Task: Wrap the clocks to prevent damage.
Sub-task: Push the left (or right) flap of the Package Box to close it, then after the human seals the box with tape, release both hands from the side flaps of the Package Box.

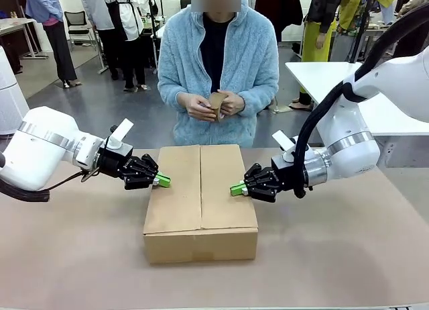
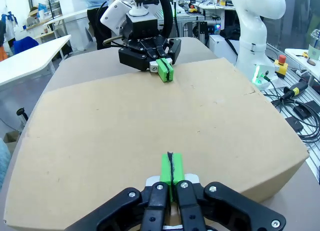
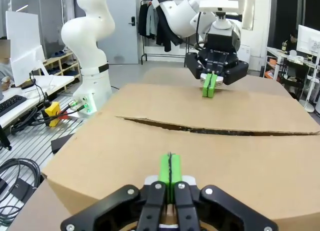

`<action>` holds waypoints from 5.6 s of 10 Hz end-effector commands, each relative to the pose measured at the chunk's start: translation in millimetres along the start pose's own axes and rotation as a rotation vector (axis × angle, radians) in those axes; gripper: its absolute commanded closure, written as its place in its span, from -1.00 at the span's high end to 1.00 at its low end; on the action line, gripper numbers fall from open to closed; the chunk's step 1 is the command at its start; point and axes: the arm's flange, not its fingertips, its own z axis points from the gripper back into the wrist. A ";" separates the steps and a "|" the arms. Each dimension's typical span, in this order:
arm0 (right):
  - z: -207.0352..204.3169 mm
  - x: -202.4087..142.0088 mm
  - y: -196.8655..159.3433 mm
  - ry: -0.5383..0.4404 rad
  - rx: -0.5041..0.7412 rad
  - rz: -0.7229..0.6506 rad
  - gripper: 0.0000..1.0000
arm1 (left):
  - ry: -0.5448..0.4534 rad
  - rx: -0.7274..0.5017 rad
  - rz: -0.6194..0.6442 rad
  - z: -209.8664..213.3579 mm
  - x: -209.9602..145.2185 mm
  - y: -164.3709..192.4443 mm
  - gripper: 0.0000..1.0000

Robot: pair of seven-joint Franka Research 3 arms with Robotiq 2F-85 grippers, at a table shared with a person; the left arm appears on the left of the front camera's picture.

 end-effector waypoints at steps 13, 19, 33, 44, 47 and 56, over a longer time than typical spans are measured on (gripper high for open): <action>2.1 -0.8 -5.4 -0.005 -0.058 0.001 -0.98 | 0.006 0.000 0.001 -2.2 -2.5 -0.1 -0.99; 2.1 -0.8 -5.4 -0.005 -0.058 0.001 -0.98 | 0.006 0.000 0.001 -2.2 -2.5 -0.1 -0.99; 2.1 -0.8 -5.4 -0.005 -0.058 0.001 -0.98 | 0.006 0.000 0.001 -2.2 -2.5 -0.1 -0.99; 2.1 -0.8 -5.4 -0.005 -0.058 0.001 -0.98 | 0.006 0.000 0.001 -2.2 -2.5 -0.1 -0.99; 2.1 -0.8 -5.4 -0.005 -0.058 0.001 -0.98 | 0.006 0.000 0.001 -2.2 -2.5 -0.1 -0.99; 2.1 -0.8 -5.4 -0.005 -0.058 0.001 -0.98 | 0.006 0.000 0.001 -2.2 -2.5 -0.1 -0.99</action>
